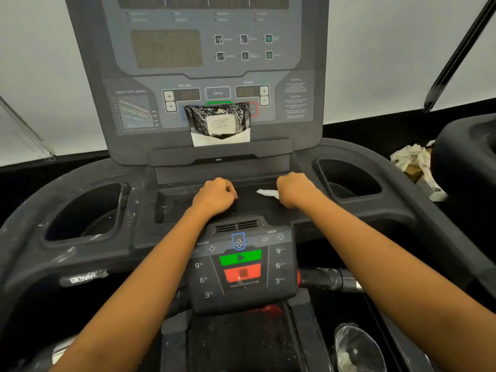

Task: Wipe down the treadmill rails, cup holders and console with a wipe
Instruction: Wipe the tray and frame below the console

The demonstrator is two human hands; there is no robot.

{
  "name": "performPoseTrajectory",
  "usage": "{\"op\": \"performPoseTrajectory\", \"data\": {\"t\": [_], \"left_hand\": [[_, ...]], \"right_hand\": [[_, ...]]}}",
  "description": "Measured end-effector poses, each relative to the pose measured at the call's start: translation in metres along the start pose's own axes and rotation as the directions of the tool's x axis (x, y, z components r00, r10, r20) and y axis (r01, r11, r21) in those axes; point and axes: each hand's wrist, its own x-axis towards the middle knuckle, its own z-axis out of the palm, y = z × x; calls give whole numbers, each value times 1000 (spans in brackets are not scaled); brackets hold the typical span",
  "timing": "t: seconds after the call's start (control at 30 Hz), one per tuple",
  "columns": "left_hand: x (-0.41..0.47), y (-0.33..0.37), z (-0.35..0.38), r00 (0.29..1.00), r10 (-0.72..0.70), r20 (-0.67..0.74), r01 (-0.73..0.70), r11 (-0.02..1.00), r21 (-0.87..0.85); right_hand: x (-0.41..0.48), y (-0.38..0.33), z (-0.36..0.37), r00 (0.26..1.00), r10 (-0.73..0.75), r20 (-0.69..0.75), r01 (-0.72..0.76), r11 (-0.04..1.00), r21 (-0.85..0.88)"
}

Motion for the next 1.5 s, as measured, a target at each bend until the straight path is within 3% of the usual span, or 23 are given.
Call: {"op": "performPoseTrajectory", "data": {"t": [0.1,0.13,0.23,0.33,0.47,0.57,0.63,0.7,0.77,0.83,0.93,1.03,1.1,1.2,1.27,1.4,1.5], "left_hand": [[-6,-13,-5,999,6,-42,-6,1000,-8],[-9,-19,-7,998,8,-67,-8,1000,-10],[-21,-42,-18,970,30,-242,-25,999,24],[-35,-65,-26,915,21,-402,38,990,138],[-51,-90,-26,910,-84,-406,194,952,238],[-51,-99,-22,928,-122,-351,225,937,269],[-49,-100,-20,935,-114,-335,225,922,314],[-49,-100,-19,938,-92,-334,216,909,357],[-50,-100,-18,940,-81,-332,210,903,374],[-50,-100,-17,939,-75,-336,210,898,387],[-51,-98,-17,942,-70,-329,207,892,402],[-51,-98,-18,943,-71,-326,208,890,407],[-51,-99,-18,942,-72,-326,207,893,400],[-51,-101,-19,945,-62,-320,193,897,397],[-51,-102,-20,948,-57,-314,183,902,390],[-50,-103,-18,947,-55,-317,184,902,391],[-48,-102,-16,940,-54,-337,191,901,389]], "right_hand": [[9,3,-26,986,-2,166,-21,991,133],[13,5,-33,991,10,134,-39,977,211],[18,12,-28,972,168,-162,-85,902,424],[9,-6,-3,967,238,-96,-190,916,354],[25,-75,5,985,149,82,-167,943,287],[11,-129,-2,993,-104,61,87,967,238],[7,-138,-1,953,-290,90,261,933,250],[17,-114,4,932,-352,89,295,876,380],[25,-73,14,970,-234,-62,234,845,481],[22,-36,20,978,33,-206,87,831,549],[18,-36,16,949,203,-241,-55,859,509],[8,-95,-3,980,105,-171,-25,909,415],[-2,-137,-5,984,-73,-164,129,923,362],[-4,-154,0,948,-282,-148,318,848,423],[6,-125,1,965,-177,-195,252,833,492],[23,-47,4,939,237,-250,-64,834,548],[31,-49,5,901,329,-282,-131,827,547]]}}
